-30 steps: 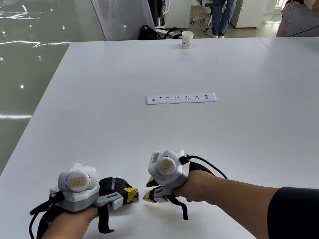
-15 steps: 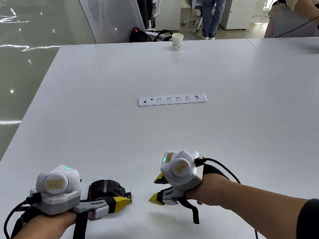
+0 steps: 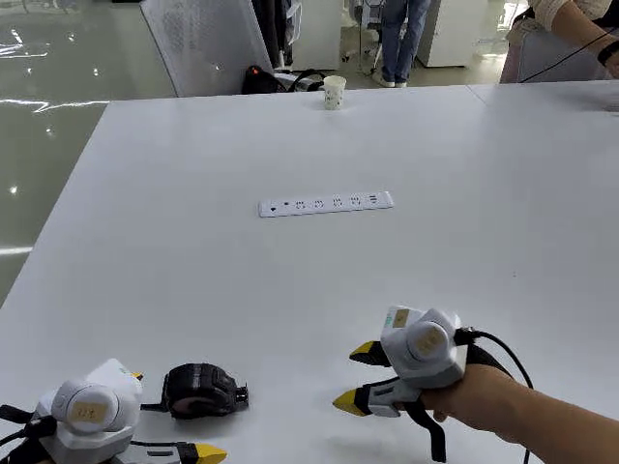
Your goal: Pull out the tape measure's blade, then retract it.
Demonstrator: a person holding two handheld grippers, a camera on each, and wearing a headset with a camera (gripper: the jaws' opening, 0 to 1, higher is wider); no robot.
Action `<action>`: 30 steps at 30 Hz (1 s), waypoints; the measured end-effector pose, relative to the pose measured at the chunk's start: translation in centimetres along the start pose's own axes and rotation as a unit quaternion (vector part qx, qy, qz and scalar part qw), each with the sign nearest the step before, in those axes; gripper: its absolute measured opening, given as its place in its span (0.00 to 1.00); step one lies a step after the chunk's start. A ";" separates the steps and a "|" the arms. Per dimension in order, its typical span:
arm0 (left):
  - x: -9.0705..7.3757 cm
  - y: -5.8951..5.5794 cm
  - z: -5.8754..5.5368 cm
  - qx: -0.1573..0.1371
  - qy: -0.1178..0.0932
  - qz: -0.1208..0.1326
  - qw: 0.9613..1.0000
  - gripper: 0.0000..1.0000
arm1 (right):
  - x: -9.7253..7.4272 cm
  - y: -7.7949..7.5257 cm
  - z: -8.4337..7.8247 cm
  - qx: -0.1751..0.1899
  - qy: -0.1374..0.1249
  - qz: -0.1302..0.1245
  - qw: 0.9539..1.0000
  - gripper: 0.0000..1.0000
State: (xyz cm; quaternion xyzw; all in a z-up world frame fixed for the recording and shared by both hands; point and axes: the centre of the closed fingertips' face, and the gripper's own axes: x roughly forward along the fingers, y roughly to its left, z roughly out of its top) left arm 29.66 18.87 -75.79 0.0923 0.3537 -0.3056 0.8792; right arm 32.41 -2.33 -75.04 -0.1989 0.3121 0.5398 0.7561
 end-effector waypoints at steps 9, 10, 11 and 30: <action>-0.9 0.7 -1.0 -0.021 0.000 -0.010 1.000 0.99 | -2.6 -0.3 -3.4 -0.011 0.011 -0.020 1.000 0.48; -1.0 0.8 -1.1 -0.022 -0.001 -0.011 1.000 0.99 | -2.8 -0.3 -3.6 -0.013 0.012 -0.022 1.000 0.49; -1.1 0.8 -1.1 -0.023 -0.002 -0.012 1.000 0.99 | -3.0 -0.4 -3.8 -0.013 0.012 -0.023 1.000 0.50; -4.4 1.8 -2.8 -0.038 -0.014 -0.012 0.999 0.99 | -9.6 -3.9 -7.7 0.083 -0.014 -0.076 0.994 0.75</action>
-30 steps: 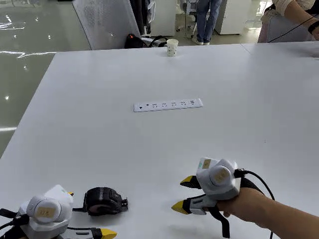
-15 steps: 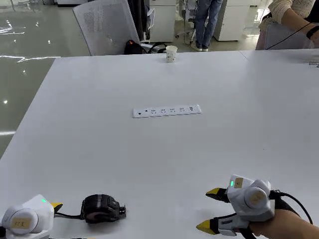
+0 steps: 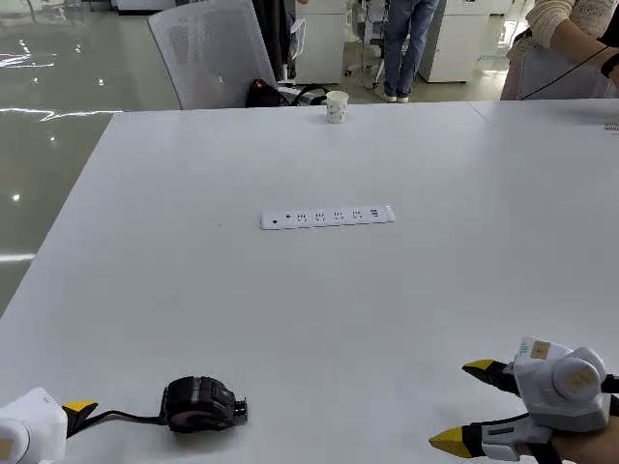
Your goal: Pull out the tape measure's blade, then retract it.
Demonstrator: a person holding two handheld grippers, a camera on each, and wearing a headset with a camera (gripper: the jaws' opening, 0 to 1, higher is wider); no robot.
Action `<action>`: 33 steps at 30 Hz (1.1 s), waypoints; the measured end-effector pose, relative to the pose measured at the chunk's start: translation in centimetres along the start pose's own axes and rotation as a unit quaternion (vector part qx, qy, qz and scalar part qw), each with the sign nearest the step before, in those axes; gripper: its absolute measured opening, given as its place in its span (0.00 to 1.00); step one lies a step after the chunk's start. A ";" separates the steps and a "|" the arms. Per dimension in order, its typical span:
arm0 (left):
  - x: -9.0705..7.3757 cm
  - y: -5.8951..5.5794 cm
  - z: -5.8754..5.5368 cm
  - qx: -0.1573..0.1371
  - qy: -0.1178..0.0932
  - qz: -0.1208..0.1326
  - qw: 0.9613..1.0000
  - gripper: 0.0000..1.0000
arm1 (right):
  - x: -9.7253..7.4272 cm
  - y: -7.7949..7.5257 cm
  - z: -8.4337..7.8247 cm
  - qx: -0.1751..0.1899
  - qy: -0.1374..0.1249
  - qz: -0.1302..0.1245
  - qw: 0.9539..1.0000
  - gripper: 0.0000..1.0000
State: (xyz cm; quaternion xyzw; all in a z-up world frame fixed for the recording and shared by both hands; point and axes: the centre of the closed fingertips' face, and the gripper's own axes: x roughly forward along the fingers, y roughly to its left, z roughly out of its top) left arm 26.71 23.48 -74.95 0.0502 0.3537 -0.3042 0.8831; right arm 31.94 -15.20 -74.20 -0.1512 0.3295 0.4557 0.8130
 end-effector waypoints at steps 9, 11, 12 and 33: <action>-1.0 0.3 -0.3 0.014 0.001 0.014 1.000 0.99 | -2.1 -1.3 -2.1 0.007 0.001 -0.017 1.000 0.79; -1.2 0.4 -0.3 0.012 0.002 0.015 1.000 0.99 | -2.5 -1.3 -2.6 0.009 0.003 -0.019 1.000 0.80; -1.3 0.6 -0.4 0.013 0.003 0.016 1.000 0.99 | -2.9 -1.3 -2.9 0.009 0.005 -0.020 1.000 0.80; -2.4 1.0 -0.7 0.012 0.013 0.008 1.000 0.99 | -3.5 -1.0 -3.6 0.028 -0.007 -0.018 0.999 0.99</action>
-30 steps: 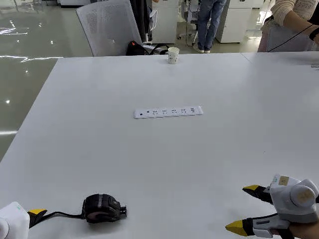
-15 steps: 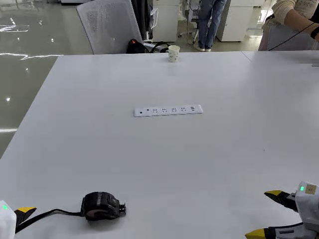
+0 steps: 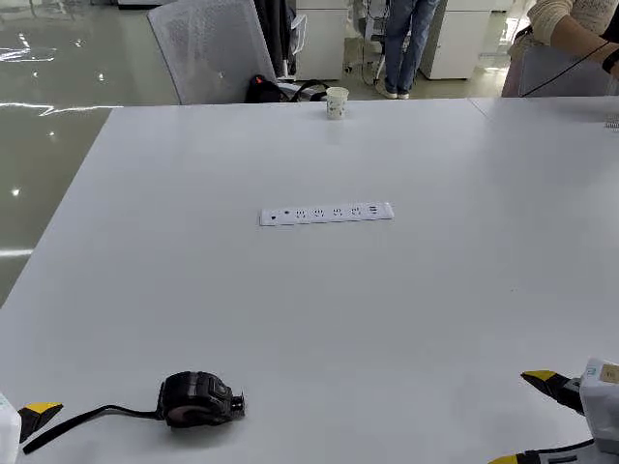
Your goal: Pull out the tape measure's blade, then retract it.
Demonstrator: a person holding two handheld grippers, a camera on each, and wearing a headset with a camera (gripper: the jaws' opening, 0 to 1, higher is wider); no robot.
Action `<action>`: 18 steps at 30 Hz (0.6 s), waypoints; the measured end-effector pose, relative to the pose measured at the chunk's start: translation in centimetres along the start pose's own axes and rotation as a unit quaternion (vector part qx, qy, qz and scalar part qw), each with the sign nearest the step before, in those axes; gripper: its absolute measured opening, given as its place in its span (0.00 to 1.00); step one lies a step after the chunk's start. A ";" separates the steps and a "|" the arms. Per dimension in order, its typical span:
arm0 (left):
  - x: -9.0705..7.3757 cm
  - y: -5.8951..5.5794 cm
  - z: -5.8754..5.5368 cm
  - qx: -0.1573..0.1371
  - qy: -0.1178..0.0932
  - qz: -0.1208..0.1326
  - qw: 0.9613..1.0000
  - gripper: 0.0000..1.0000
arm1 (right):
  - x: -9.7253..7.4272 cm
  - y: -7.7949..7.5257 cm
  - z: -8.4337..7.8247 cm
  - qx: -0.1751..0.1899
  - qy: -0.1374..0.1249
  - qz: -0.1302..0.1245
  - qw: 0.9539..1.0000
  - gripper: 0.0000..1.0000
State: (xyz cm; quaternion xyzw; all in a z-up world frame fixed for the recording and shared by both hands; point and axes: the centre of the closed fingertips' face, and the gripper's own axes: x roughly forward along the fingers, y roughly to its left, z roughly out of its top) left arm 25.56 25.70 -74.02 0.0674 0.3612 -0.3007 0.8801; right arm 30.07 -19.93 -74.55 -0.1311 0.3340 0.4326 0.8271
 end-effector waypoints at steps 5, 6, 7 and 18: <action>0.2 -0.5 0.1 0.005 0.000 -0.007 1.000 0.99 | 0.5 0.5 0.7 -0.012 -0.002 0.008 1.000 0.99; 0.2 -0.5 0.1 0.005 0.001 -0.007 1.000 0.99 | 0.5 0.5 0.7 -0.015 -0.001 0.008 1.000 0.99; 0.2 -0.6 0.1 0.003 0.002 -0.009 1.000 0.99 | 0.5 0.5 0.7 -0.016 -0.001 0.008 1.000 0.99; 0.5 -1.0 0.2 0.001 0.000 -0.014 1.000 0.99 | 0.8 0.9 0.5 -0.005 -0.003 0.016 1.000 0.99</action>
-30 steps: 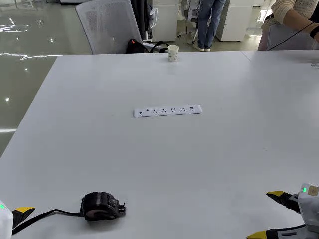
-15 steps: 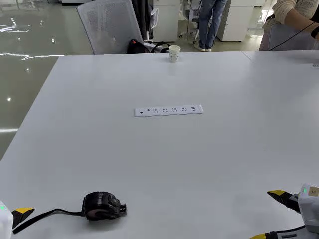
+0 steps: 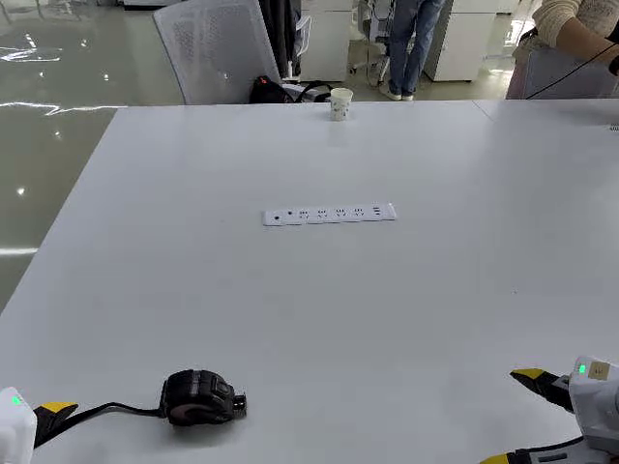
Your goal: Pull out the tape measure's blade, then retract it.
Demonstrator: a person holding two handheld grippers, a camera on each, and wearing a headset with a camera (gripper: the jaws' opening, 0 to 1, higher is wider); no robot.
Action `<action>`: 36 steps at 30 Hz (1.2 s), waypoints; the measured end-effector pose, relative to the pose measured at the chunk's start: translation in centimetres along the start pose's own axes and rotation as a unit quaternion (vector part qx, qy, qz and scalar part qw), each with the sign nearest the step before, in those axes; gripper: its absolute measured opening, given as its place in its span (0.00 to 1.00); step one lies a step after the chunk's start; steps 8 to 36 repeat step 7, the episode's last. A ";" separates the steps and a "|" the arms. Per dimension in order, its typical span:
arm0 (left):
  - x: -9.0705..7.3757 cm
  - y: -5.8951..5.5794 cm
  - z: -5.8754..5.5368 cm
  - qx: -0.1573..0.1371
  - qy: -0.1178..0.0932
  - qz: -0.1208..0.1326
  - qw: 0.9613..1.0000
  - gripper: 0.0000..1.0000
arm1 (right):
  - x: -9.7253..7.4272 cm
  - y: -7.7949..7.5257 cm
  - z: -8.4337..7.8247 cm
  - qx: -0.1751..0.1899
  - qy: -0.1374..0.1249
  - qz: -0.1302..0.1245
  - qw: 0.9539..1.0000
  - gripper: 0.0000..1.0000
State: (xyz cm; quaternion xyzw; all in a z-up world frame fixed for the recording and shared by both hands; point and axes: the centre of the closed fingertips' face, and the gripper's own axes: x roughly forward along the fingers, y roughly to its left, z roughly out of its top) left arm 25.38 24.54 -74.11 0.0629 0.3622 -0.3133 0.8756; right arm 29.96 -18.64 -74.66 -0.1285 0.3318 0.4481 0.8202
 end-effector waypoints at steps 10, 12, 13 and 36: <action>-0.1 0.1 0.1 0.000 -0.001 -0.002 1.000 0.99 | 0.0 -0.1 -0.1 0.002 0.001 -0.002 1.000 0.99; -0.1 0.1 0.1 0.000 -0.001 -0.002 1.000 0.99 | 0.0 -0.1 -0.1 0.002 0.001 -0.002 1.000 0.99; -0.1 0.1 0.1 0.000 -0.001 -0.002 1.000 0.99 | 0.0 -0.1 -0.1 0.002 0.001 -0.002 1.000 0.99; -0.1 0.1 0.1 0.000 -0.001 -0.002 1.000 0.99 | 0.0 -0.1 -0.1 0.002 0.001 -0.002 1.000 0.99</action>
